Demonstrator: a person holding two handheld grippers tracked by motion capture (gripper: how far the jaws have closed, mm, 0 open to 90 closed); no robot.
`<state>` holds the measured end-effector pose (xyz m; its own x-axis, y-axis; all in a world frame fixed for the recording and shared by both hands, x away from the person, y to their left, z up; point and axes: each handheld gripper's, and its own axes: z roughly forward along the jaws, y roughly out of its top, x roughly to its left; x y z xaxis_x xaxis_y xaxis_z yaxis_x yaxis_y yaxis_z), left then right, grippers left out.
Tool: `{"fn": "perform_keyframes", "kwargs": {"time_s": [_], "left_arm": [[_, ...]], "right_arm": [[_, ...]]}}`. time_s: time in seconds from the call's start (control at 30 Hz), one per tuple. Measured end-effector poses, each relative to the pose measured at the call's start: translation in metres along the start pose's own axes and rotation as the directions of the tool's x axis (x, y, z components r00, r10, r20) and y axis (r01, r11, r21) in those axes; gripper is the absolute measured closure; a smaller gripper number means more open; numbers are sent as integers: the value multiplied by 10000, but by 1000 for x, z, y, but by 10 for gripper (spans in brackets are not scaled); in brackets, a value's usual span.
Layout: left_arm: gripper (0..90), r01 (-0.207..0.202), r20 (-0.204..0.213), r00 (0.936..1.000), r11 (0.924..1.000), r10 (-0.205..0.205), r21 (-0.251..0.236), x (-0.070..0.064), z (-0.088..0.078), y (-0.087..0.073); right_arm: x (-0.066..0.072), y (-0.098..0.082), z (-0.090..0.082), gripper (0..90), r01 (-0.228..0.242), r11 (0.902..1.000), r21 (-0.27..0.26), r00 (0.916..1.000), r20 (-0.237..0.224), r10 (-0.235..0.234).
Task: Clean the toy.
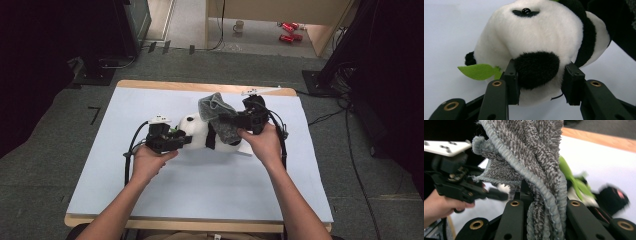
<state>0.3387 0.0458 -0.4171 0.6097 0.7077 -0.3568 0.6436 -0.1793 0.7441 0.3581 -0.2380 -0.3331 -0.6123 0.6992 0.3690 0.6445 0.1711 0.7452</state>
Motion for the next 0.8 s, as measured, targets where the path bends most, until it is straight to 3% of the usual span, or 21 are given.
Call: {"fn": "perform_keyframes", "kwargs": {"time_s": [0.1, 0.23, 0.33, 0.5, 0.6, 0.8], "left_arm": [[560, 358, -4, 9994, 9990, -358, -263, -8, 1, -8], [549, 150, -198, 9997, 9980, -162, -608, -14, 5, -13], [542, -26, -413, 9991, 9990, 7, -455, -13, 7, -14], [547, 248, -439, 9987, 9985, -270, -482, -2, 11, -15], [548, 273, -349, 9990, 9984, -291, -496, 2, 12, -14], [549, 111, -123, 9999, 9989, -116, -450, 8, 12, -13]], "right_arm": [[17, -2, 10, 774, 313, 9994, 171, 9993, -197, -310], [32, -13, 37, 774, 533, 9967, 607, 9977, -442, -506], [35, -23, 56, 770, 596, 9941, 907, 9979, -323, -568], [20, -29, 60, 772, 784, 9909, 1090, 9962, 293, -820], [7, -30, 53, 776, 514, 9920, 1157, 9960, 673, -595], [-14, -32, 27, 776, 14, 9955, 950, 9953, 957, -105]]}}
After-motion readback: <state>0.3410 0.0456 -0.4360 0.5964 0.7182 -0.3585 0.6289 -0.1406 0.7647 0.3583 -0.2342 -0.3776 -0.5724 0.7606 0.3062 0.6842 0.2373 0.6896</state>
